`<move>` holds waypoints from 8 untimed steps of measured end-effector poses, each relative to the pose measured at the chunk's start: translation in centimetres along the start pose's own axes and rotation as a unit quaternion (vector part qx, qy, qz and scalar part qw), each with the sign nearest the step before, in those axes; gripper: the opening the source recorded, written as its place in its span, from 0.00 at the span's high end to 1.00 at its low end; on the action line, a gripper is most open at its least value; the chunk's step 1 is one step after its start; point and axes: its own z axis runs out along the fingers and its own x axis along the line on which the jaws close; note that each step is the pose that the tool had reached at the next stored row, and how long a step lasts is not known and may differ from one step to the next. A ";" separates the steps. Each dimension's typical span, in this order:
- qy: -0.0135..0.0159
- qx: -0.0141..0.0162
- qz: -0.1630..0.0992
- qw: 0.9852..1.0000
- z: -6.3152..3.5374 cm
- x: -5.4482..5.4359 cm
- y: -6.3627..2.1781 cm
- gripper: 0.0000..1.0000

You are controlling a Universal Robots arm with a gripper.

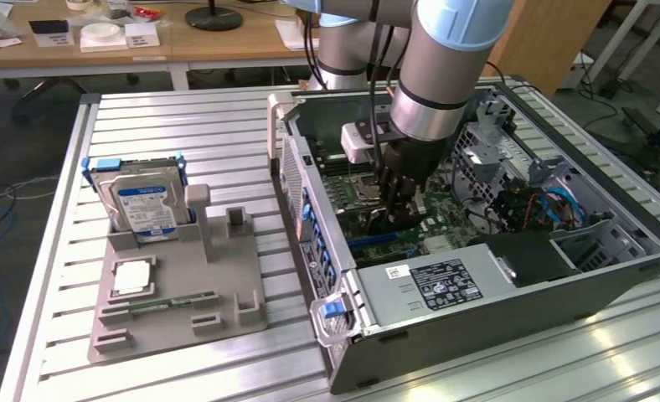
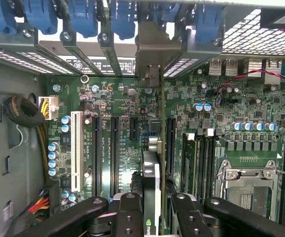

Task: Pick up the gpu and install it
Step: 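Insert the gpu into the slot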

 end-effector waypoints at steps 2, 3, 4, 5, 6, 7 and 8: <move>0.000 0.000 0.000 1.000 0.00 0.1 -0.01 0.73; 0.000 0.000 0.000 1.000 0.00 0.1 0.00 0.73; 0.000 0.000 0.000 1.000 0.00 0.1 0.00 0.73; 0.000 0.000 0.000 1.000 0.01 0.1 0.00 0.73; 0.000 0.000 0.000 1.000 0.04 0.1 0.00 0.73; 0.000 0.000 0.000 1.000 0.11 0.1 0.00 0.73; 0.000 0.000 0.000 1.000 0.18 0.1 0.00 0.73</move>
